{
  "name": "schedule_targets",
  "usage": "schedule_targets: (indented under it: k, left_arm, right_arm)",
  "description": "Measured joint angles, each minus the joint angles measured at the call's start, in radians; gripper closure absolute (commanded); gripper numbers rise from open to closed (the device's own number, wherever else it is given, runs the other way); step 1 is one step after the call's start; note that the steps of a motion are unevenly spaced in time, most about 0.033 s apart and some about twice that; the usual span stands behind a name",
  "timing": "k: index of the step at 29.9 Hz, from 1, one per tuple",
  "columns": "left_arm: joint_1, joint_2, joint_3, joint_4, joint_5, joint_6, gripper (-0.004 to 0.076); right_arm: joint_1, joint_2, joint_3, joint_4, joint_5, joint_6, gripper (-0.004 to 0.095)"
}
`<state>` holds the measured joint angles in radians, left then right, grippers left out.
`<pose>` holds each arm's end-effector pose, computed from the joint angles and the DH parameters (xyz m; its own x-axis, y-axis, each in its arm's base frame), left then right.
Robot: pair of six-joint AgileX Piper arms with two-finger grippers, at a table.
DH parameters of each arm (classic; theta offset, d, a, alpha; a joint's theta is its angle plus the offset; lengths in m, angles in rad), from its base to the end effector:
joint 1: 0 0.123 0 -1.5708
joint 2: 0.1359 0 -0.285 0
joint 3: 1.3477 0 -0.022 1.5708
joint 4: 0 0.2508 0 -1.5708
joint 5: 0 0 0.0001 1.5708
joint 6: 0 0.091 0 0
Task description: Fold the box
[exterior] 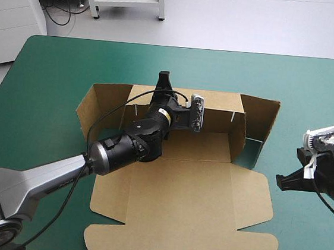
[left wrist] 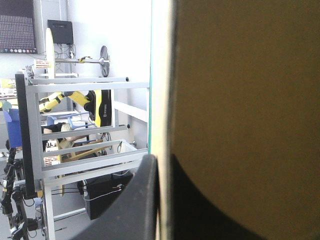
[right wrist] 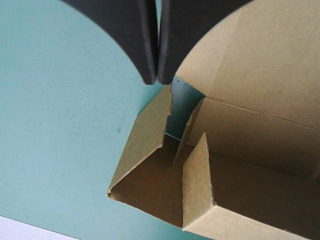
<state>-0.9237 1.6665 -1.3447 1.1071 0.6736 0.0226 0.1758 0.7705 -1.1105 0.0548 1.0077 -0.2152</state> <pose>0.2682 -0.2707 0.3222 0.1538 0.9724 -0.1753 0.4788 0.0818 0.8741 0.1168 0.0250 0.4214 -0.4908 -0.2747 -0.8268 -0.3089 0.9422 -0.1297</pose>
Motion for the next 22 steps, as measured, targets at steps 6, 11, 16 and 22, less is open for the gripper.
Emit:
schedule_targets:
  k: [6,11,16,22]
  left_arm:
    - [0.0,-0.011,0.036,0.023,-0.017,-0.023,0.0756]
    - [-0.002,-0.02,0.063,0.032,-0.028,-0.032,0.0756]
    - [-0.003,-0.024,0.067,0.028,-0.031,-0.033,0.0756]
    - [-0.003,-0.025,0.067,0.021,-0.032,-0.033,0.0756]
  right_arm:
    - [0.0,0.0,0.0,0.0,-0.002,0.005,0.0931]
    - [0.0,0.0,0.0,0.0,-0.045,0.008,0.0929]
    - [0.0,0.0,0.0,-0.001,-0.132,0.038,0.0929]
    - [0.0,0.015,-0.011,-0.025,-0.183,0.088,0.084]
